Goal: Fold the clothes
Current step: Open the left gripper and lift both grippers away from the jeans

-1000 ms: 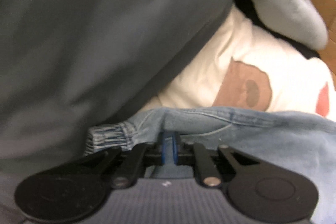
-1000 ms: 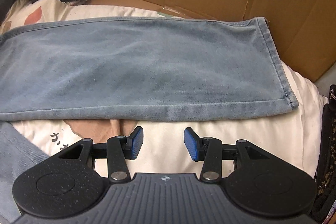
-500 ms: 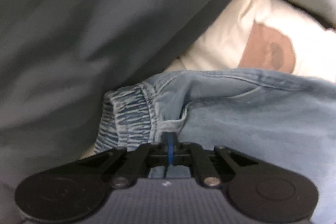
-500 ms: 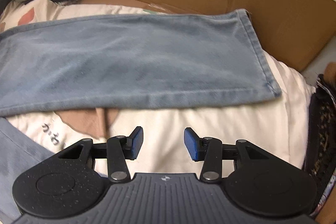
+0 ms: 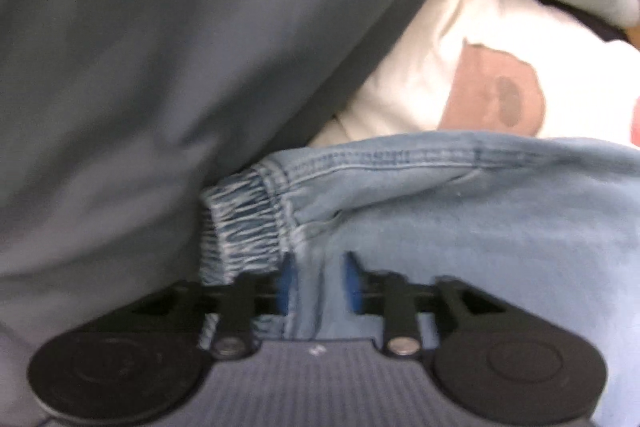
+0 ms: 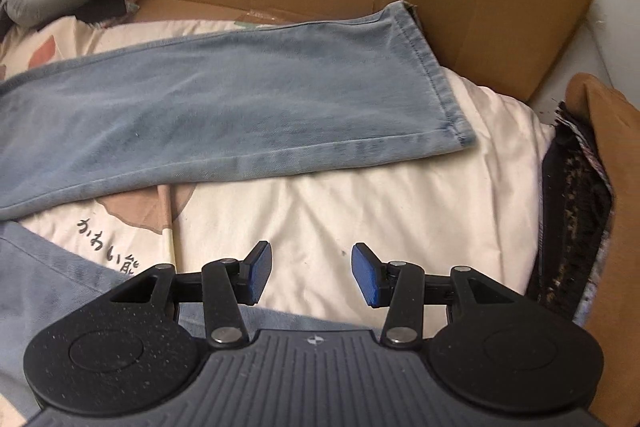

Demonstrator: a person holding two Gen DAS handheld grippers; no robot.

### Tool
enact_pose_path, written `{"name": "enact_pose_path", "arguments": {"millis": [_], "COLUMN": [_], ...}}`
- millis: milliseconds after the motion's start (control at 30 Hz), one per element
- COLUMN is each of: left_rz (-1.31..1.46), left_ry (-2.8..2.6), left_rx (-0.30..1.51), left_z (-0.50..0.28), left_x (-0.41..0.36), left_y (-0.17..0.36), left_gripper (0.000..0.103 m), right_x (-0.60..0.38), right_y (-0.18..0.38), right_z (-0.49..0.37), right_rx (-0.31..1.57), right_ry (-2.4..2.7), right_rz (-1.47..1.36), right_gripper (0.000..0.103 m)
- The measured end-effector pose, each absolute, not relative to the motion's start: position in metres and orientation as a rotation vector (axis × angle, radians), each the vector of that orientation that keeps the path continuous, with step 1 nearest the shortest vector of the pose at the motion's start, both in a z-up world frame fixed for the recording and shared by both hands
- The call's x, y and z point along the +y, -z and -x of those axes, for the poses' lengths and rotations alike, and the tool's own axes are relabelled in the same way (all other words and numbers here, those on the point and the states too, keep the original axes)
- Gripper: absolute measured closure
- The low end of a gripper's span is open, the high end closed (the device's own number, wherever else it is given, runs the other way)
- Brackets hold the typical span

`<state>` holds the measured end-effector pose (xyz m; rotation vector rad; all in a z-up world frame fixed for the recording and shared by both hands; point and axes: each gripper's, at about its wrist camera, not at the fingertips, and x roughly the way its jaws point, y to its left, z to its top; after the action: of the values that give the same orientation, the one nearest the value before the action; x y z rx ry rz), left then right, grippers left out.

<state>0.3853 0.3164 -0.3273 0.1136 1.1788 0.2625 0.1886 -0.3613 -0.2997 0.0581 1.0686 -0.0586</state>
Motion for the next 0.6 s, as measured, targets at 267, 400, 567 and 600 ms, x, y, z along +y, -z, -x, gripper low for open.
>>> {"name": "enact_pose_path", "arguments": {"millis": [267, 400, 567, 600], "left_rz": [-0.076, -0.052, -0.023, -0.019], "left_ry": [-0.264, -0.273, -0.270, -0.271], "left_rx": [1.144, 1.141, 1.123, 1.119], "left_z": [-0.330, -0.290, -0.253, -0.246], "left_x": [0.314, 0.315, 0.310, 0.309], "left_y": [0.270, 0.234, 0.203, 0.197], "left_gripper": [0.056, 0.055, 0.050, 0.050], "right_x": [-0.396, -0.414, -0.440, -0.446], "right_y": [0.258, 0.230, 0.197, 0.190], "right_z": [-0.160, -0.143, -0.117, -0.110], "right_rx": [1.070, 1.051, 1.025, 1.017], "right_ry": [0.009, 0.001, -0.010, -0.014], "right_rz": [-0.113, -0.134, -0.185, -0.192], "right_gripper": [0.046, 0.042, 0.039, 0.039]}}
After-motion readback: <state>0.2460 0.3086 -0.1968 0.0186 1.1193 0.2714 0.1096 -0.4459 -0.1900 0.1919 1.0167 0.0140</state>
